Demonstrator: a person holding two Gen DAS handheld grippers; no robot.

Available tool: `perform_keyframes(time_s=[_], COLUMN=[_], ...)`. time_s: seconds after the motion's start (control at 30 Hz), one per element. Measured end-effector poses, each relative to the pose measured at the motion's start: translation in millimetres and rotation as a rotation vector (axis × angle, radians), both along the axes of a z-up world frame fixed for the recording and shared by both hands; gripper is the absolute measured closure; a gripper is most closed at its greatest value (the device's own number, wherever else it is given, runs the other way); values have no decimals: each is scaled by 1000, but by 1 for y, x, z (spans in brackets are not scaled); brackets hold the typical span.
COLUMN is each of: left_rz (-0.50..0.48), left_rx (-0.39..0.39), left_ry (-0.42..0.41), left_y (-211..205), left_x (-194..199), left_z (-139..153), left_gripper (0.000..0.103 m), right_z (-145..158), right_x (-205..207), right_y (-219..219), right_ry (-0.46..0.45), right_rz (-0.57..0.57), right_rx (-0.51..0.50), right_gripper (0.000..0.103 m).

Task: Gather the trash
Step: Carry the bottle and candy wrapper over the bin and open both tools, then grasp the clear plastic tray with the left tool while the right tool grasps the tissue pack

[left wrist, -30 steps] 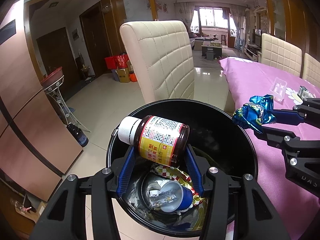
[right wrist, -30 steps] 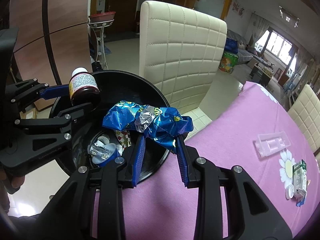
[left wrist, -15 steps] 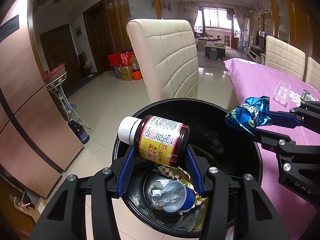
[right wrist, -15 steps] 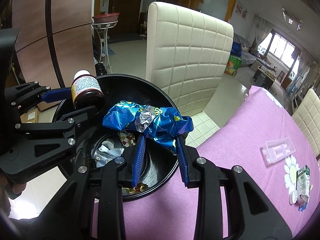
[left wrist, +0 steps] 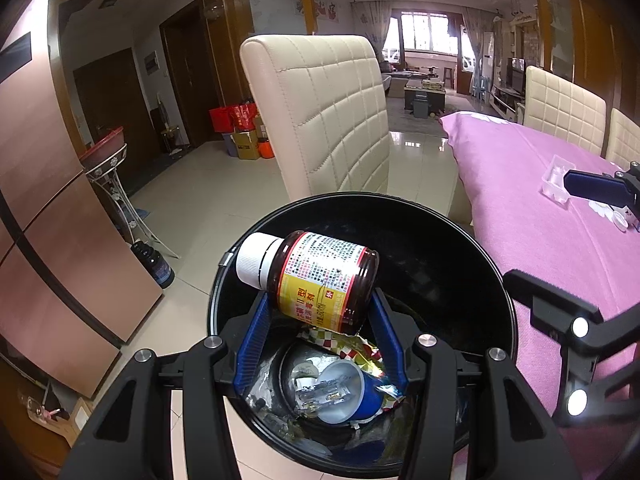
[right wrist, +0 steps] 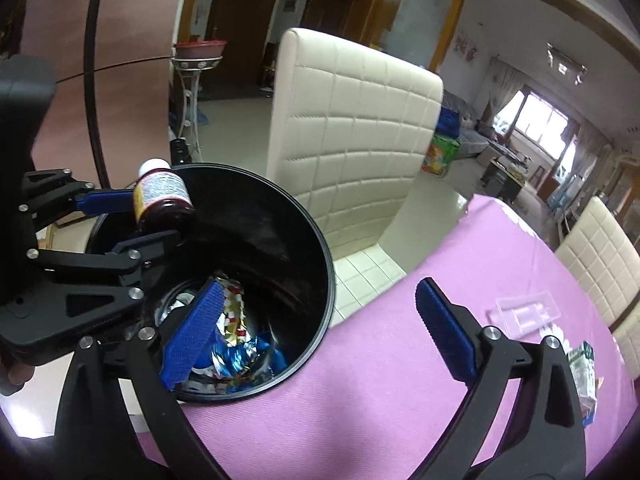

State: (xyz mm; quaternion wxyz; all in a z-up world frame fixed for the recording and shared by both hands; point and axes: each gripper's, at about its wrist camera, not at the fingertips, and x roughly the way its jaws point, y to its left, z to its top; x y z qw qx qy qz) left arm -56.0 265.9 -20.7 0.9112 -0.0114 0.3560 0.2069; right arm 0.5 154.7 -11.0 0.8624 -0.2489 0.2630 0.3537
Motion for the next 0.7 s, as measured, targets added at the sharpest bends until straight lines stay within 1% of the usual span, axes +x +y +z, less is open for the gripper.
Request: perform_keyframes(time_s=[0.27, 0.43, 0.47, 0.5, 0.53, 0.6, 0.7], left_rz=[-41, -54, -50, -43, -39, -44, -49], left_rx=[-7, 19, 21, 16, 4, -15, -17], left_ry=[5, -13, -12, -8, -8, -14, -6], left_y=[-15, -23, -23, -23, -22, -23, -26], left_x=[8, 11, 11, 12, 13, 13, 15], left_z=[0, 6, 7, 7, 7, 7, 7], left_gripper=[53, 52, 44, 31, 28, 26, 25], right_z=[-2, 1, 1, 2, 3, 4, 4], right_x=[12, 15, 15, 16, 16, 18, 20], right_y=[-18, -27, -28, -29, -31, -35, -40], right_ry=[15, 16, 15, 14, 13, 13, 12], right_rz=[-46, -64, -66, -70, -74, -81, -95], right_rx=[6, 13, 14, 16, 20, 25, 31], right_gripper=[6, 6, 6, 6, 6, 6, 6])
